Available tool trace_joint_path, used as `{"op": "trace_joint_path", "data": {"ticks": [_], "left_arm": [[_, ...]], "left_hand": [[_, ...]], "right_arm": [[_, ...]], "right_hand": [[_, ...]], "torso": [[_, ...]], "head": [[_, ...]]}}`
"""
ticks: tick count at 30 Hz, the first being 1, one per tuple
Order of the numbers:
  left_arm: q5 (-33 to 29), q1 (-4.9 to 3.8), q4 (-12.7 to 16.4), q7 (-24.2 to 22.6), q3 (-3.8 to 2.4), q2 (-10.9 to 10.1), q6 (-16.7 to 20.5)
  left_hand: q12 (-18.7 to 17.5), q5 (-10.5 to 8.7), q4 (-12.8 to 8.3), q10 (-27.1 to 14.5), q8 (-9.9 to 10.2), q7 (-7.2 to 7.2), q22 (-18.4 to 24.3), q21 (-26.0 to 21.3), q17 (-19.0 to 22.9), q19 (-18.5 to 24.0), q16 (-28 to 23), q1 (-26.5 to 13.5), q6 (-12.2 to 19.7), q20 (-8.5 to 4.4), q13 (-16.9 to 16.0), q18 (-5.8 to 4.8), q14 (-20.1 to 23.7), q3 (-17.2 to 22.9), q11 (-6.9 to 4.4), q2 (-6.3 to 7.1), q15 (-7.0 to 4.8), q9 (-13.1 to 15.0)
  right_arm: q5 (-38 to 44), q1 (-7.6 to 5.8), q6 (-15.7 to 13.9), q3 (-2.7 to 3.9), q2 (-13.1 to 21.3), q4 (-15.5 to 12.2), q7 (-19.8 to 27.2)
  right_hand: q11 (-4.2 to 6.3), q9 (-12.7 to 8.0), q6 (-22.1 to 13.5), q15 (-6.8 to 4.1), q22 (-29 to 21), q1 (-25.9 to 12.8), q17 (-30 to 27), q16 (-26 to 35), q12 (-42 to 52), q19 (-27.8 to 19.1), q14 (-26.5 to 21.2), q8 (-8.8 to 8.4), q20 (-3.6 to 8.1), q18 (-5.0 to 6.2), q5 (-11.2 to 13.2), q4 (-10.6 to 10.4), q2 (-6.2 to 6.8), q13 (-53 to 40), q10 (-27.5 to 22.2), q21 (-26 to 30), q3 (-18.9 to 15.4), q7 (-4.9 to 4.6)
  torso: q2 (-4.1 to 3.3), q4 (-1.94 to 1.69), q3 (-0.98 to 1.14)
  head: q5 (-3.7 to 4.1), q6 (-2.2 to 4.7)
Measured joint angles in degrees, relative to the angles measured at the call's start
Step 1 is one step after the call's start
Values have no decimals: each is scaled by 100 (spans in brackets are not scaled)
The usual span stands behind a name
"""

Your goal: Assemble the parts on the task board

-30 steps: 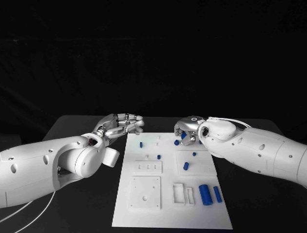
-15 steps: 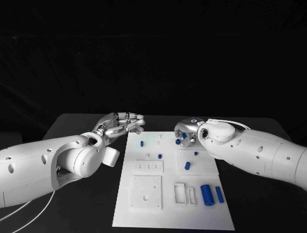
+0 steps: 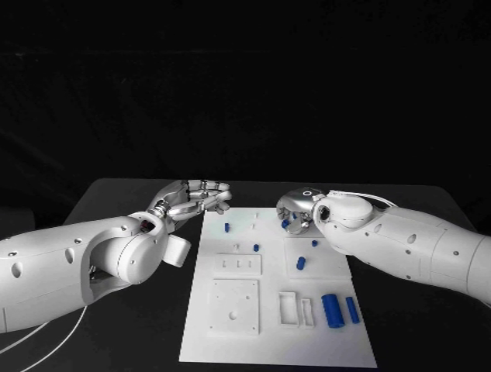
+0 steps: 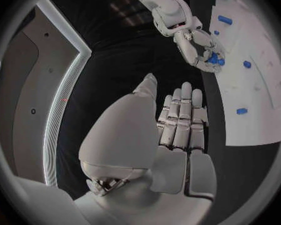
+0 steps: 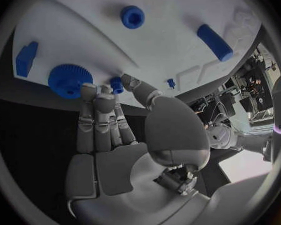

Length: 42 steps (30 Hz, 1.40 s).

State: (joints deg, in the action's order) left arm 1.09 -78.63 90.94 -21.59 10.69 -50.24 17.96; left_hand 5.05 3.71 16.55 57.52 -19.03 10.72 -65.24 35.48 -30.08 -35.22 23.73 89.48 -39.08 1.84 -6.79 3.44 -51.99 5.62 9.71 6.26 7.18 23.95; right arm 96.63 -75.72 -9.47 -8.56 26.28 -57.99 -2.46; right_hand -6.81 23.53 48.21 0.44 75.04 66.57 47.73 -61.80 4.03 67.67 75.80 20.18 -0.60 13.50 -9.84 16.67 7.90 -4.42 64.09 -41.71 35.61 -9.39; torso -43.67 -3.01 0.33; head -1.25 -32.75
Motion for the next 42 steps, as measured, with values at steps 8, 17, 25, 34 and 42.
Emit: {"op": "trace_joint_path", "data": {"ticks": [8, 17, 25, 34, 42], "left_arm": [[2, 0, -6, 0, 0, 4, -7], [3, 0, -7, 2, 0, 0, -17], [4, 0, -8, 4, 0, 0, -21], [5, 0, -6, 4, 0, -1, -23], [6, -1, -22, 4, 0, -1, -23]], "left_hand": [[0, 0, -9, 0, 0, 0, 0, 0, -9, 0, 0, 0, 0, 0, 0, -4, 0, 9, 0, 0, 0, 0], [0, 0, -6, 0, 0, 0, 5, 0, -11, 0, -22, 0, 0, 0, 0, -8, 0, 25, 0, 0, 0, 0], [0, 0, 0, 0, 0, 0, 5, 0, -16, 0, -22, 0, 0, 0, 0, -10, 0, 31, 0, 0, 0, 0], [-21, 0, 0, 0, 0, 0, 4, 0, -15, 0, -22, 0, 0, 0, 0, -35, 0, 31, 0, 0, 0, 0], [-21, 0, 0, 0, 0, 0, 4, 0, -21, 0, -22, 0, 0, 0, 0, -36, 0, 31, 0, 0, 0, 0]], "right_arm": [[41, -2, -52, 9, 4, -1, -20], [102, 5, -68, 10, 16, -48, -40], [155, 14, -85, 7, 34, -105, -54], [190, 41, -243, -5, 62, -155, -136], [195, 47, -439, -3, 104, -275, -248]], "right_hand": [[77, 26, 114, -56, 0, -21, -62, -28, 61, -10, -49, 0, 15, -19, 142, -8, -21, -78, 221, -26, 133, -9], [159, 72, 313, -134, 0, -21, -110, -77, 146, 11, -65, 62, 35, -27, 262, -6, -21, -229, 471, -57, 274, 48], [291, 148, 588, -215, 0, -70, -153, -144, 194, 62, -30, 139, 85, -32, 656, -19, -72, -444, 661, -123, 719, 155], [294, 212, 709, -241, 0, -106, -153, -200, 233, 81, -4, 194, 103, -66, 696, -23, -124, -561, 678, -245, 971, 197], [293, 233, 754, -249, 0, -110, -153, -210, 233, 82, 4, 193, 103, -68, 701, -14, -128, -610, 679, -323, 1013, 220]], "torso": [[-21, -7, 0], [-22, -7, 2], [-22, -4, 2], [-22, -4, 2], [-23, -6, 1]], "head": [[2, -12], [-4, -24], [-5, -13], [-10, 8], [-20, 25]]}}
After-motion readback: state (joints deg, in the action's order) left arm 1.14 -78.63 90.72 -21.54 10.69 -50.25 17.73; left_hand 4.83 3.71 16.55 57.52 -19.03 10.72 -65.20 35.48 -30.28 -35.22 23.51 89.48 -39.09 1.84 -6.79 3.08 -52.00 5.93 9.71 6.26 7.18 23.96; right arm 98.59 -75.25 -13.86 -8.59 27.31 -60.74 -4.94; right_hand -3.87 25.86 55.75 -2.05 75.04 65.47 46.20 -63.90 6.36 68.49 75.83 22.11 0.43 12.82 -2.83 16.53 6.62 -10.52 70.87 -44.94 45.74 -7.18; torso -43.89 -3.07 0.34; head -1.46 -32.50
